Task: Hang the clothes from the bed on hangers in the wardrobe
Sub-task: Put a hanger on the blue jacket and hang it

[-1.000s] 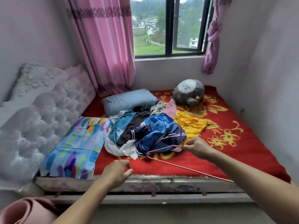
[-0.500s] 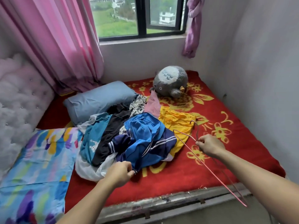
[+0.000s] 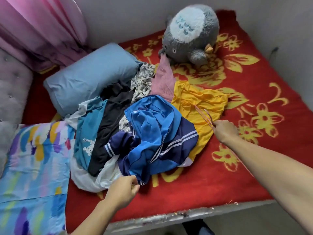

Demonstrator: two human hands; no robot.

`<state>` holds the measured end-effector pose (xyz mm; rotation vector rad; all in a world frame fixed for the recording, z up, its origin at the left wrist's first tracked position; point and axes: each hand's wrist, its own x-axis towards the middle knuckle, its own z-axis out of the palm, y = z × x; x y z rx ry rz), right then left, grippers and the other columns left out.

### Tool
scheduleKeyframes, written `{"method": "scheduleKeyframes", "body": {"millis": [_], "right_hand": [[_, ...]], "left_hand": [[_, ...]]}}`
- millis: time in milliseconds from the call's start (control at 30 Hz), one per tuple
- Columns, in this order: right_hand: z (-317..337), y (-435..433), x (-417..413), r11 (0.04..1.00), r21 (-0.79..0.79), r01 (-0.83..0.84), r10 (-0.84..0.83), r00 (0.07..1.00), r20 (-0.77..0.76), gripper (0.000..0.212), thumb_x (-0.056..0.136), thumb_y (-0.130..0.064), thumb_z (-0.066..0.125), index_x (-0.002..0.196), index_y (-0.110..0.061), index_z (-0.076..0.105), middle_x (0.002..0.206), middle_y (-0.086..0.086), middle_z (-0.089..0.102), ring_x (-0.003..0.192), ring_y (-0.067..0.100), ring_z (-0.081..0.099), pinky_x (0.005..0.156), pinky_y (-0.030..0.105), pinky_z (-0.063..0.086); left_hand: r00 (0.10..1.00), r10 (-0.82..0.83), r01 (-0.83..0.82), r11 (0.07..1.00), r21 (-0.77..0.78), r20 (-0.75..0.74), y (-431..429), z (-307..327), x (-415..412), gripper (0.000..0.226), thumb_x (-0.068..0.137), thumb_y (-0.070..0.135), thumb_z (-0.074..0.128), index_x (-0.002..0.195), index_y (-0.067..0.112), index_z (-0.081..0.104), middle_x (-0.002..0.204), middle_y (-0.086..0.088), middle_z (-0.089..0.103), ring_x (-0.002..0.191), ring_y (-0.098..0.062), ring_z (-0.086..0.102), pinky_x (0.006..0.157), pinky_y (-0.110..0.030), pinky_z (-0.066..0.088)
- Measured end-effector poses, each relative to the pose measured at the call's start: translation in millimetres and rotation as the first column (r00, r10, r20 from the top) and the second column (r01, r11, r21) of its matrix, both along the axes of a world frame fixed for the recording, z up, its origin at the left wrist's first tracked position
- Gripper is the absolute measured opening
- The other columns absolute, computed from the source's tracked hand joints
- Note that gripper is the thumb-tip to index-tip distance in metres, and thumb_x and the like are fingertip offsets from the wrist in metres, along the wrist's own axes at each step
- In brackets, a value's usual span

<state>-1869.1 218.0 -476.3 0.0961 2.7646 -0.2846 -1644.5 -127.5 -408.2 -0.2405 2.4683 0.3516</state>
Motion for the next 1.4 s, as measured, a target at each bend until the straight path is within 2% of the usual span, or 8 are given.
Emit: {"method": "scheduleKeyframes", "body": {"millis": [333,500,633,733,933,1067,1200,1400], "right_hand": [[-128.8,-14.8,29.5,0.965,0.069,-0.251,0.210,0.908,0.363,0.030,0.090,-0.013,0.048,0.119,-0.017,0.057,0.114,0.012,0.062,0.106,0.035,0.062,0.085,0.039,0.049],[-140.7,-12.5,54.8,0.941,0.037,-0.335,0.295,0.872,0.391,0.037,0.092,-0.018,0.048,0.129,-0.019,0.049,0.111,0.009,0.057,0.105,0.032,0.060,0.078,0.038,0.048],[-141.1,-28.7,64.9,0.956,-0.070,-0.284,0.291,0.901,0.322,0.031,0.092,-0.022,0.050,0.122,-0.019,0.055,0.115,0.008,0.058,0.106,0.032,0.059,0.078,0.041,0.048],[-133.2,-54.5,73.0,0.965,-0.173,-0.198,0.240,0.933,0.268,0.022,0.091,-0.024,0.051,0.109,-0.018,0.061,0.112,0.006,0.060,0.106,0.032,0.060,0.078,0.041,0.048],[-98.1,-139.8,88.7,0.925,-0.379,-0.021,0.137,0.949,0.282,0.045,0.087,-0.051,0.059,0.122,-0.022,0.059,0.121,0.000,0.060,0.114,0.025,0.057,0.090,0.038,0.047],[-63.3,-206.3,90.8,0.883,-0.434,0.178,-0.027,0.943,0.331,0.086,0.069,-0.077,0.059,0.133,-0.021,0.047,0.131,0.003,0.053,0.122,0.027,0.052,0.095,0.043,0.046],[-18.7,-240.8,69.4,0.809,-0.431,0.399,-0.319,0.915,0.248,0.084,0.070,-0.083,0.051,0.125,-0.019,0.050,0.129,0.004,0.057,0.118,0.032,0.055,0.090,0.042,0.046],[51.9,-266.0,54.8,0.550,-0.741,0.385,-0.328,0.916,0.233,0.094,0.059,-0.081,0.062,0.134,-0.026,0.048,0.131,-0.007,0.058,0.123,0.020,0.054,0.100,0.040,0.045]], "left_hand": [[0.918,-0.352,0.337,0.935,-0.107,-0.184,30.1,-91.8,-142.7,0.017,0.083,0.013,0.060,0.099,0.015,0.061,0.101,-0.008,0.054,0.090,-0.031,0.053,0.067,-0.041,0.046],[0.660,-0.715,0.655,0.698,-0.291,-0.228,56.2,-127.1,-217.7,0.050,0.079,0.008,0.057,0.127,0.024,0.053,0.149,-0.019,0.032,0.129,-0.038,0.039,0.092,-0.046,0.040],[0.527,-0.844,0.788,0.443,-0.427,0.097,74.2,-144.4,-257.0,0.040,0.096,0.018,0.039,0.133,0.028,0.048,0.159,-0.013,0.005,0.146,-0.038,-0.001,0.115,-0.055,0.012],[0.573,-0.812,0.756,0.472,-0.453,0.111,57.8,-148.3,-269.1,0.028,0.093,0.019,0.044,0.110,0.025,0.066,0.125,-0.001,0.051,0.131,-0.032,0.031,0.107,-0.050,0.024],[0.709,-0.626,0.605,0.777,-0.175,-0.325,2.1,-99.5,-268.0,0.018,0.090,0.030,0.057,0.090,0.019,0.071,0.111,0.001,0.066,0.132,-0.025,0.040,0.108,-0.046,0.021],[0.682,-0.426,0.519,0.855,-0.017,-0.594,-11.5,-34.3,-257.6,0.021,0.085,0.030,0.056,0.082,0.014,0.068,0.096,-0.011,0.070,0.108,-0.025,0.059,0.105,-0.045,0.032],[0.708,-0.149,0.437,0.860,0.264,-0.690,-17.4,39.2,-238.8,0.018,0.083,0.021,0.059,0.076,0.005,0.064,0.065,-0.005,0.060,0.065,-0.024,0.054,0.063,-0.031,0.040],[0.676,0.137,0.307,0.841,0.446,-0.724,-48.1,126.3,-218.7,0.018,0.082,0.019,0.061,0.070,0.006,0.058,0.058,0.001,0.054,0.055,-0.009,0.042,0.055,-0.026,0.036]]}}
